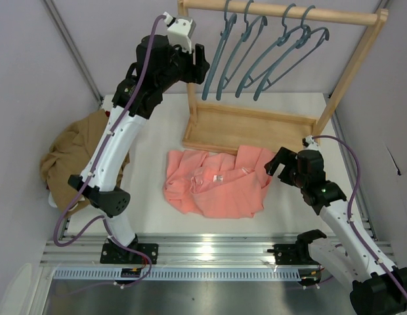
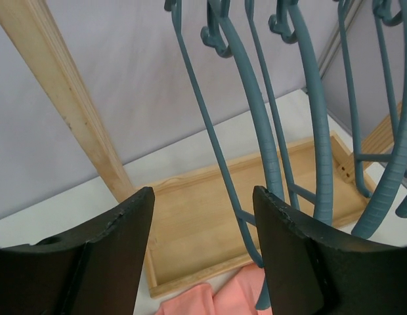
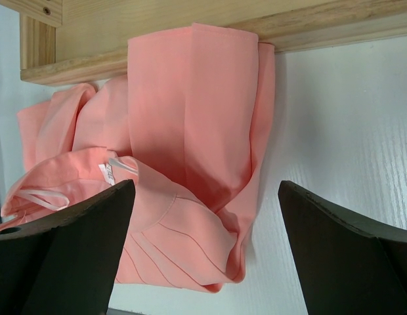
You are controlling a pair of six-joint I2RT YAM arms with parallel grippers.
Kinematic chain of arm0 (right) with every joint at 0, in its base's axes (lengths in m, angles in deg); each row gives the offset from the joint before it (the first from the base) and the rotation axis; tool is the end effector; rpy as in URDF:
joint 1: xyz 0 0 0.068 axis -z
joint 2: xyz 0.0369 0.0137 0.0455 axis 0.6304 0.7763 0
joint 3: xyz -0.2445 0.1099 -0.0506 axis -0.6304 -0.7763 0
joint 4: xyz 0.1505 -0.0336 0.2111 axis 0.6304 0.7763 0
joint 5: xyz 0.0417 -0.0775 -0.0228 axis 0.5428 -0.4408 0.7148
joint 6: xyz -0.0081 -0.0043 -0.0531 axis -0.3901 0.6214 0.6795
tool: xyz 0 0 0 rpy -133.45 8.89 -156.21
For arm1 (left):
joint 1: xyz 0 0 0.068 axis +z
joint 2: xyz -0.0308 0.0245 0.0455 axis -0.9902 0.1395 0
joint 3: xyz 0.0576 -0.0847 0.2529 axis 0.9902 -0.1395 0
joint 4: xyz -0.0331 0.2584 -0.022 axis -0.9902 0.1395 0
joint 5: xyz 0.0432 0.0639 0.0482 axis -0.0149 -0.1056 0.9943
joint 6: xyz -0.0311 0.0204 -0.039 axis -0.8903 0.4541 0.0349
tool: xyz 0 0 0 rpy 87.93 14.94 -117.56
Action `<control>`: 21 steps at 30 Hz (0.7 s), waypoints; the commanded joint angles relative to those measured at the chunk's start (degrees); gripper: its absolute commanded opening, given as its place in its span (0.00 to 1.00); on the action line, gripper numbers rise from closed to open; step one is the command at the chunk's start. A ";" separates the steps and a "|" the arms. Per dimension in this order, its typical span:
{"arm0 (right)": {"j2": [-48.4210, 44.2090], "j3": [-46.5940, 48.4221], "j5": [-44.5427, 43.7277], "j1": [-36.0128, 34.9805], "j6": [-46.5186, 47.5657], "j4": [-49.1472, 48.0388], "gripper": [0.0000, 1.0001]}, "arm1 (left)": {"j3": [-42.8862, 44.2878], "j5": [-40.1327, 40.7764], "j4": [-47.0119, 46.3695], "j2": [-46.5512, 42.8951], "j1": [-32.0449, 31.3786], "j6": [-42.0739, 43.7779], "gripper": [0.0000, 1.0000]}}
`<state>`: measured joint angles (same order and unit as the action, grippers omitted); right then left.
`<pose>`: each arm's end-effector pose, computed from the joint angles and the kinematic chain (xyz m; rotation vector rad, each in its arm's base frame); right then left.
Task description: Place the skirt on the hanger
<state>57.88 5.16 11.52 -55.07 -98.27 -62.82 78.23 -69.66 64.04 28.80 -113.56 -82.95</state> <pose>0.1749 0.0487 0.2624 0.3563 2.1751 0.4496 0.3104 -0.1899 0.5321 0.4261 1.6836 -0.4159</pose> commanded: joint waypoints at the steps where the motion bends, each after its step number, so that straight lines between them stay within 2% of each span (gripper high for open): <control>1: 0.10 2.03 -0.57 0.17 0.41 -0.96 0.98 | 2.32 -2.71 -4.17 -2.78 0.28 -2.54 0.68; 10: -0.51 1.33 -0.22 0.26 0.14 -1.05 0.99 | 2.49 -5.10 -6.99 -2.09 -0.85 -5.01 0.72; 16: -0.69 1.24 -0.48 0.26 0.05 -0.61 0.99 | 6.44 4.02 -6.37 1.69 -6.82 -0.88 0.74; 21: -1.65 1.24 -1.27 0.26 0.14 0.36 0.99 | 6.98 11.58 -7.86 2.75 -7.28 -1.32 0.72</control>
<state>57.63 5.16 11.46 -55.07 -98.27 -62.63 83.23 -64.92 58.58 30.98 -121.38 -85.22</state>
